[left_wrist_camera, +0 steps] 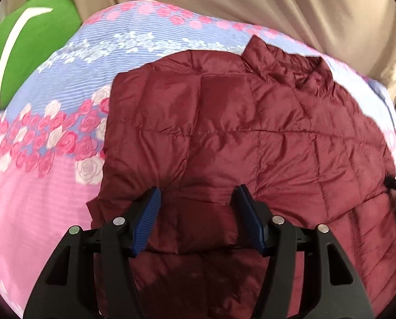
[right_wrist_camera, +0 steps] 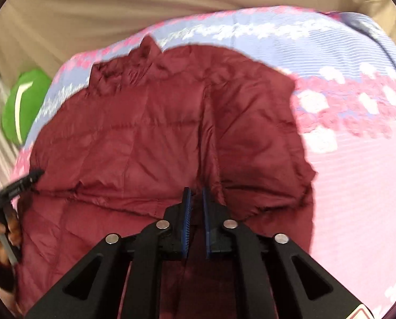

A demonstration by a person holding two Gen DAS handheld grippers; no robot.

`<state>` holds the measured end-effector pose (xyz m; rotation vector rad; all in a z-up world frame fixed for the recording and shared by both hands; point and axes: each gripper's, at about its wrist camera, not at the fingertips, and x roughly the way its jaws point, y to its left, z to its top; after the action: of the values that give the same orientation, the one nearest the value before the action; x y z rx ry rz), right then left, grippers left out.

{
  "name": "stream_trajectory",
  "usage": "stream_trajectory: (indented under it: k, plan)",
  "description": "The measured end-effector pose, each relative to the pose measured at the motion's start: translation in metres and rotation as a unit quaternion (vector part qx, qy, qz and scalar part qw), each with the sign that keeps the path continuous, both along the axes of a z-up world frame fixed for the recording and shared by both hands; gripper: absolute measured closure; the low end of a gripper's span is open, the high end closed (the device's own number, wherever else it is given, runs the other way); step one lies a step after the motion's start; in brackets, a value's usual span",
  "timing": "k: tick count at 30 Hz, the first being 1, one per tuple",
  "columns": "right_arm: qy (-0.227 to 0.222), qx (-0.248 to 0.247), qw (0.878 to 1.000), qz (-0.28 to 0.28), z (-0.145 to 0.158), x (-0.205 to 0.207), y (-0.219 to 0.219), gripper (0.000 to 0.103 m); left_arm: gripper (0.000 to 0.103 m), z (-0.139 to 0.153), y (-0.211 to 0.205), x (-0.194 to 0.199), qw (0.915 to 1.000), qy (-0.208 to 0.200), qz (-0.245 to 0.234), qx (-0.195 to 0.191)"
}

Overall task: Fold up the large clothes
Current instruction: 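Lay the collar down and open both tools above the folded jacket, then grasp the jacket strip's hem end with both tools and lift it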

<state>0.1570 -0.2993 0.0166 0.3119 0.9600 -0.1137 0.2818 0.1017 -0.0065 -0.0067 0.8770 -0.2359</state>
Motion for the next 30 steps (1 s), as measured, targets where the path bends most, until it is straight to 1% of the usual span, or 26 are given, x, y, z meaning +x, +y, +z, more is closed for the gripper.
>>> stream_trajectory:
  k: [2, 3, 4, 5, 6, 7, 8, 10, 11, 12, 13, 14, 15, 16, 17, 19, 20, 21, 23, 25, 27, 30]
  plan:
    - [-0.016, -0.001, 1.000, 0.004, 0.010, -0.001, 0.005, 0.084, 0.044, 0.001, -0.002, -0.002, 1.0000, 0.000, 0.002, 0.002]
    - [-0.013, -0.005, 1.000, 0.005, 0.008, 0.001, 0.008, 0.082, 0.044, 0.000, -0.005, -0.002, 0.9999, -0.003, 0.003, 0.012]
    - [0.012, -0.026, 1.000, 0.004, -0.003, 0.007, 0.010, 0.085, 0.044, -0.001, -0.008, -0.004, 0.9997, -0.005, 0.005, 0.022]
    - [0.025, -0.043, 0.999, 0.001, -0.011, 0.004, 0.012, 0.089, 0.043, -0.001, -0.010, -0.006, 0.9995, -0.008, 0.006, 0.028]
    - [0.016, -0.049, 0.999, -0.001, -0.011, 0.000, 0.013, 0.089, 0.044, 0.000, -0.009, -0.008, 0.9995, -0.007, 0.009, 0.029]
    - [0.020, -0.051, 0.999, -0.004, -0.008, -0.005, 0.013, 0.089, 0.044, 0.002, -0.008, -0.011, 0.9996, -0.004, 0.012, 0.027]
    - [0.024, -0.049, 0.998, -0.012, -0.002, -0.014, 0.013, 0.084, 0.043, 0.007, -0.004, -0.019, 0.9998, -0.002, 0.012, 0.017]
    - [0.015, -0.040, 0.999, -0.020, 0.012, -0.038, 0.013, 0.081, 0.042, 0.016, 0.004, -0.039, 0.9999, -0.001, 0.008, 0.006]
    - [0.005, -0.039, 0.999, -0.019, 0.022, -0.056, 0.013, 0.078, 0.036, 0.022, 0.010, -0.053, 1.0000, -0.004, 0.002, 0.004]
    - [-0.004, -0.042, 0.999, -0.021, 0.031, -0.076, 0.012, 0.076, 0.033, 0.026, 0.014, -0.066, 1.0000, -0.008, -0.002, 0.005]
    - [-0.011, -0.042, 0.999, -0.023, 0.036, -0.092, 0.009, 0.066, 0.028, 0.031, 0.022, -0.087, 0.9999, -0.014, -0.006, 0.007]
    - [-0.022, -0.039, 0.999, -0.024, 0.044, -0.118, 0.008, 0.053, 0.023, 0.034, 0.028, -0.100, 0.9998, -0.017, -0.009, 0.005]
    - [-0.028, -0.038, 0.999, -0.025, 0.050, -0.138, 0.005, 0.050, 0.021, 0.036, 0.035, -0.117, 0.9997, -0.018, -0.016, 0.001]
    - [-0.034, -0.038, 0.998, -0.025, 0.056, -0.156, 0.005, 0.046, 0.018, 0.038, 0.041, -0.131, 0.9996, -0.016, -0.021, -0.002]
    - [-0.041, -0.035, 0.998, -0.017, 0.061, -0.181, 0.004, 0.041, 0.016, 0.038, 0.052, -0.153, 0.9996, -0.012, -0.025, -0.009]
    - [-0.045, -0.017, 0.999, 0.008, 0.064, -0.224, 0.002, 0.035, 0.016, 0.038, 0.064, -0.178, 0.9992, -0.003, -0.031, -0.024]
    - [-0.041, -0.013, 0.999, 0.016, 0.062, -0.236, 0.003, 0.032, 0.015, 0.037, 0.075, -0.195, 0.9987, 0.005, -0.034, -0.038]
    - [-0.032, -0.012, 0.999, 0.024, 0.060, -0.250, 0.004, 0.032, 0.014, 0.034, 0.082, -0.206, 0.9982, 0.012, -0.035, -0.047]
    - [-0.009, -0.013, 0.999, 0.036, 0.052, -0.281, 0.009, 0.032, 0.013, 0.027, 0.098, -0.231, 0.9971, 0.032, -0.029, -0.063]
    - [0.006, 0.003, 0.999, 0.042, 0.044, -0.301, 0.012, 0.032, 0.013, 0.020, 0.108, -0.246, 0.9959, 0.047, -0.018, -0.075]
    - [0.019, 0.014, 0.999, 0.046, 0.037, -0.314, 0.014, 0.032, 0.014, 0.010, 0.121, -0.259, 0.9943, 0.063, -0.001, -0.086]
    - [0.048, 0.006, 0.998, 0.037, 0.022, -0.324, 0.017, 0.031, 0.014, -0.003, 0.133, -0.274, 0.9916, 0.086, 0.019, -0.094]
